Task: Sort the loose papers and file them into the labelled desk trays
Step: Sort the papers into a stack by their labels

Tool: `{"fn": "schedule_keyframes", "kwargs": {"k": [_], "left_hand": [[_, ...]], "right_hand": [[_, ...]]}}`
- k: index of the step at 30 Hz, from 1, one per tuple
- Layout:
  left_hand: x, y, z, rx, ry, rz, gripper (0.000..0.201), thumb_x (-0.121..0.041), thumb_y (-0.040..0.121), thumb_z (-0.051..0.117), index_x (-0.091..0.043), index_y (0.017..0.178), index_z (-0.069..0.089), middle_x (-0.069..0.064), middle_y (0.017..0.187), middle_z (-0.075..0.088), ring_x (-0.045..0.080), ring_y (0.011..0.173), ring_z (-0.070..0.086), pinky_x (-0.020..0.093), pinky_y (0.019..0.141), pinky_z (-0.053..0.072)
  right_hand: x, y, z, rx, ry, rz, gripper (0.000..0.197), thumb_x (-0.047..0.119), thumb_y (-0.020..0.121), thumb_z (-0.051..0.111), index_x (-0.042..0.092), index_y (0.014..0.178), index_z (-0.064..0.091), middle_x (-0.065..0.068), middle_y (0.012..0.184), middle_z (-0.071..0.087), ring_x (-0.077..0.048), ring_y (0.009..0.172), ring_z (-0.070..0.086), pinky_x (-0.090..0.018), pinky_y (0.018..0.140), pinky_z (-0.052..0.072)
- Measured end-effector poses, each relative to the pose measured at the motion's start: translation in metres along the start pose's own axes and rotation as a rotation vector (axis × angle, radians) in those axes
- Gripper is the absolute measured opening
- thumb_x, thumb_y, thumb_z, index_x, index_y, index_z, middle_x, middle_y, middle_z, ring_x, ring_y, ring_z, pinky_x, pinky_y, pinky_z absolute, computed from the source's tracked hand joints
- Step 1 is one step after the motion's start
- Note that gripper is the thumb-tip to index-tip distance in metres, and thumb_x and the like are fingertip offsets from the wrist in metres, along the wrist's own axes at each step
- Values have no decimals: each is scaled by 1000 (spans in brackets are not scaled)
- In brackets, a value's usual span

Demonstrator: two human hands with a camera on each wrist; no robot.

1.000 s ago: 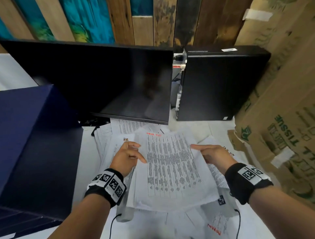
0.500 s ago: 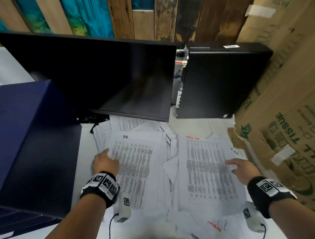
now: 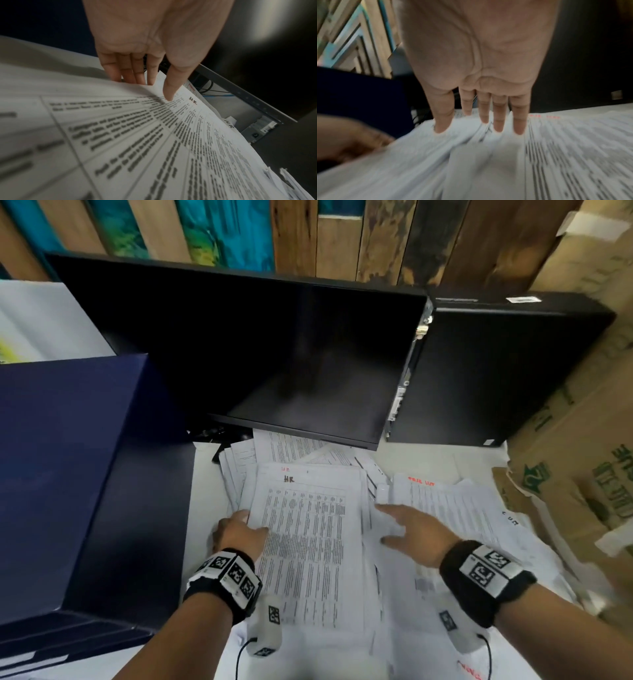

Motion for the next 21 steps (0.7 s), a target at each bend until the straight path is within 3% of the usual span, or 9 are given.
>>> {"fn": "schedule_keyframes", "kwargs": {"k": [3,5,7,11,14,16,18,21], "left_hand": [[-1,1,1,28,1,7,71,-39,74,72,-20,136,44,10,132,48,28,120,48,38,100,44],[0,2,2,35,7,10,72,-38,73,74,-19,135,44,11,132,44,28,123,43,39,103,41],[-1,1,3,35,12,10,71,-38,72,76,-18,132,45,11,133,41,28,124,41,40,105,40],[-1,2,0,62,23,-10,72,-41,68,78,-17,128,47,9,132,42,27,124,43,39,105,40],[-6,5,-2,83,2,-4,70,-42,64,79,-15,123,51,7,125,51,26,116,51,39,99,46],[-8,6,-2,103,-16,-4,66,-39,62,80,-14,118,54,7,120,54,25,111,54,37,97,48],[-10,7,-2,104,-31,4,50,-32,60,81,-17,102,58,6,113,55,25,105,57,37,93,51],[-17,1,-1,99,-108,69,31,-13,67,76,-23,80,50,5,98,61,24,92,63,32,79,56]], "right_hand": [[-10,8,38,131,-141,25,93,41,83,66,39,149,0,3,159,-2,-18,146,9,-42,118,15],[-27,7,51,163,-233,64,99,42,81,67,41,147,-6,6,157,-15,-16,146,-4,-54,117,11],[-40,1,57,180,-290,66,97,41,82,66,39,148,-6,9,156,-19,-12,145,-10,-58,115,7],[-48,-6,52,176,-242,90,87,43,84,63,37,149,5,14,157,-9,-9,146,-4,-54,117,5],[-34,2,35,76,-210,145,64,50,90,51,32,146,26,7,155,21,-13,141,24,-43,117,19],[-18,13,25,-26,-96,169,58,48,91,51,26,143,36,4,148,37,-14,132,40,-32,112,28],[-6,24,26,-60,76,192,62,43,90,56,22,144,34,1,146,42,-16,130,43,-27,108,29],[-3,36,42,-19,338,291,75,38,89,60,15,149,22,-7,143,44,-22,130,44,-32,109,34]]}}
Point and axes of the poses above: each hand's wrist, its own y-axis towards the middle knuckle, its own z-axis out of the palm, x = y × z, the point moved 7 cm from there along y, towards the middle knuckle
